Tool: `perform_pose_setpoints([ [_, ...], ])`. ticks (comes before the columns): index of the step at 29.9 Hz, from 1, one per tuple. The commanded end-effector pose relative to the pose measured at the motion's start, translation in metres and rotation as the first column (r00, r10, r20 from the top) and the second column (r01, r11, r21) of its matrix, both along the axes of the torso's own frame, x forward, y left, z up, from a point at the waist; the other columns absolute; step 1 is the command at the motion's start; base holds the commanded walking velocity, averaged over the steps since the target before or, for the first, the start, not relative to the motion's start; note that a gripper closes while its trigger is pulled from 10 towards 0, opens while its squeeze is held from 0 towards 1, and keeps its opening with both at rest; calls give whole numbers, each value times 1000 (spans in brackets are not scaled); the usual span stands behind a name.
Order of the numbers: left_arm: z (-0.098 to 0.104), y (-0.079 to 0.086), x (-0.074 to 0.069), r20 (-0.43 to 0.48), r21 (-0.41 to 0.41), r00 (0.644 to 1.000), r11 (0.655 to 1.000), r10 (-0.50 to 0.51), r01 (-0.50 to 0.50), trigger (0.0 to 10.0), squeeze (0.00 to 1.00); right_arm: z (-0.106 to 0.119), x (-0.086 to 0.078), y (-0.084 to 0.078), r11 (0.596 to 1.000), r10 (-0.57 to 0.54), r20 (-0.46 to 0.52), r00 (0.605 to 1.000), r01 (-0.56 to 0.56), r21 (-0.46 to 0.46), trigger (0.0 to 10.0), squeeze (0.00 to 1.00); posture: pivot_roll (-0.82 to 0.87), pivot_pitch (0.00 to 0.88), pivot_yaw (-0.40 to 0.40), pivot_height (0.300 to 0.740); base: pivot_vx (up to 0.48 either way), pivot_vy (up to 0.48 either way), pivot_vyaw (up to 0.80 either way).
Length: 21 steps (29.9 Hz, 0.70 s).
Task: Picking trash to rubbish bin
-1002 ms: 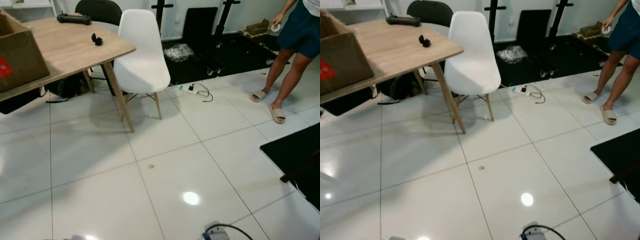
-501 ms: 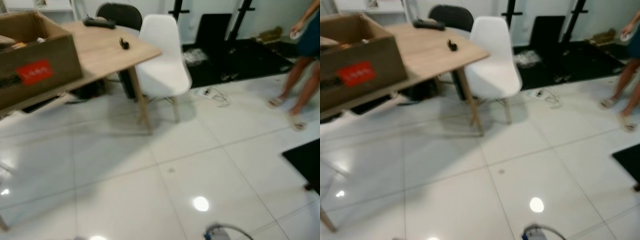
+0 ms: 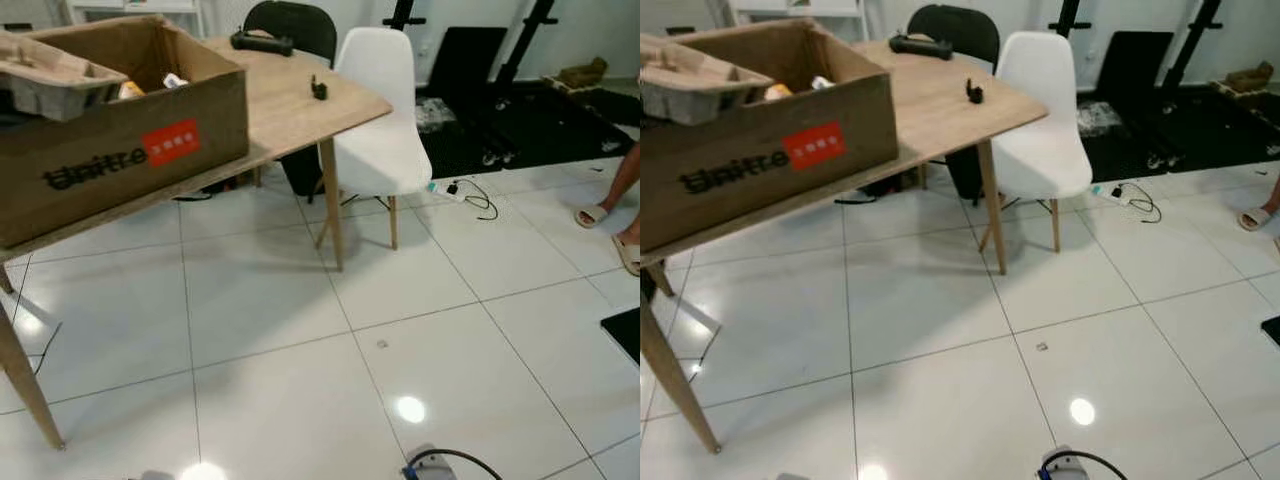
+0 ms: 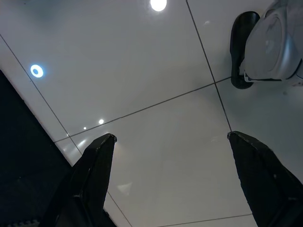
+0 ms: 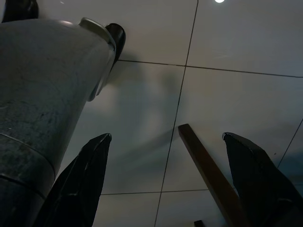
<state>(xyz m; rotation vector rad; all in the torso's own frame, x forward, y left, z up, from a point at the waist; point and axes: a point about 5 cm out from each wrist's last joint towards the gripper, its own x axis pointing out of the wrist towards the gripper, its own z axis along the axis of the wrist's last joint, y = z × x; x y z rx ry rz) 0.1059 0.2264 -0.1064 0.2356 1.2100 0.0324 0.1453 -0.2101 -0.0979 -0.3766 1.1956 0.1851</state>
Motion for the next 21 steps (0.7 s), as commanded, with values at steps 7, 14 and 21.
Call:
perform_pose_setpoints([
  [7,-2,-1,-7,-18,-5,1000,1000,10,-10,10000,0,-1,-8,-8,999,21,-29,999,-22,-27,10000,0,128,96,-68,740,0,0,-420],
  [14,-2,0,-6,-14,-2,1000,1000,9,-9,10000,0,-1,-8,-8,999,27,-32,999,-28,-29,10000,0,133,95,-67,740,0,0,-788],
  [21,-1,2,-5,-12,2,1000,1000,9,-9,10000,0,-2,-8,-7,998,46,-44,998,-48,-38,10000,0,134,95,-62,740,0,0,-788],
])
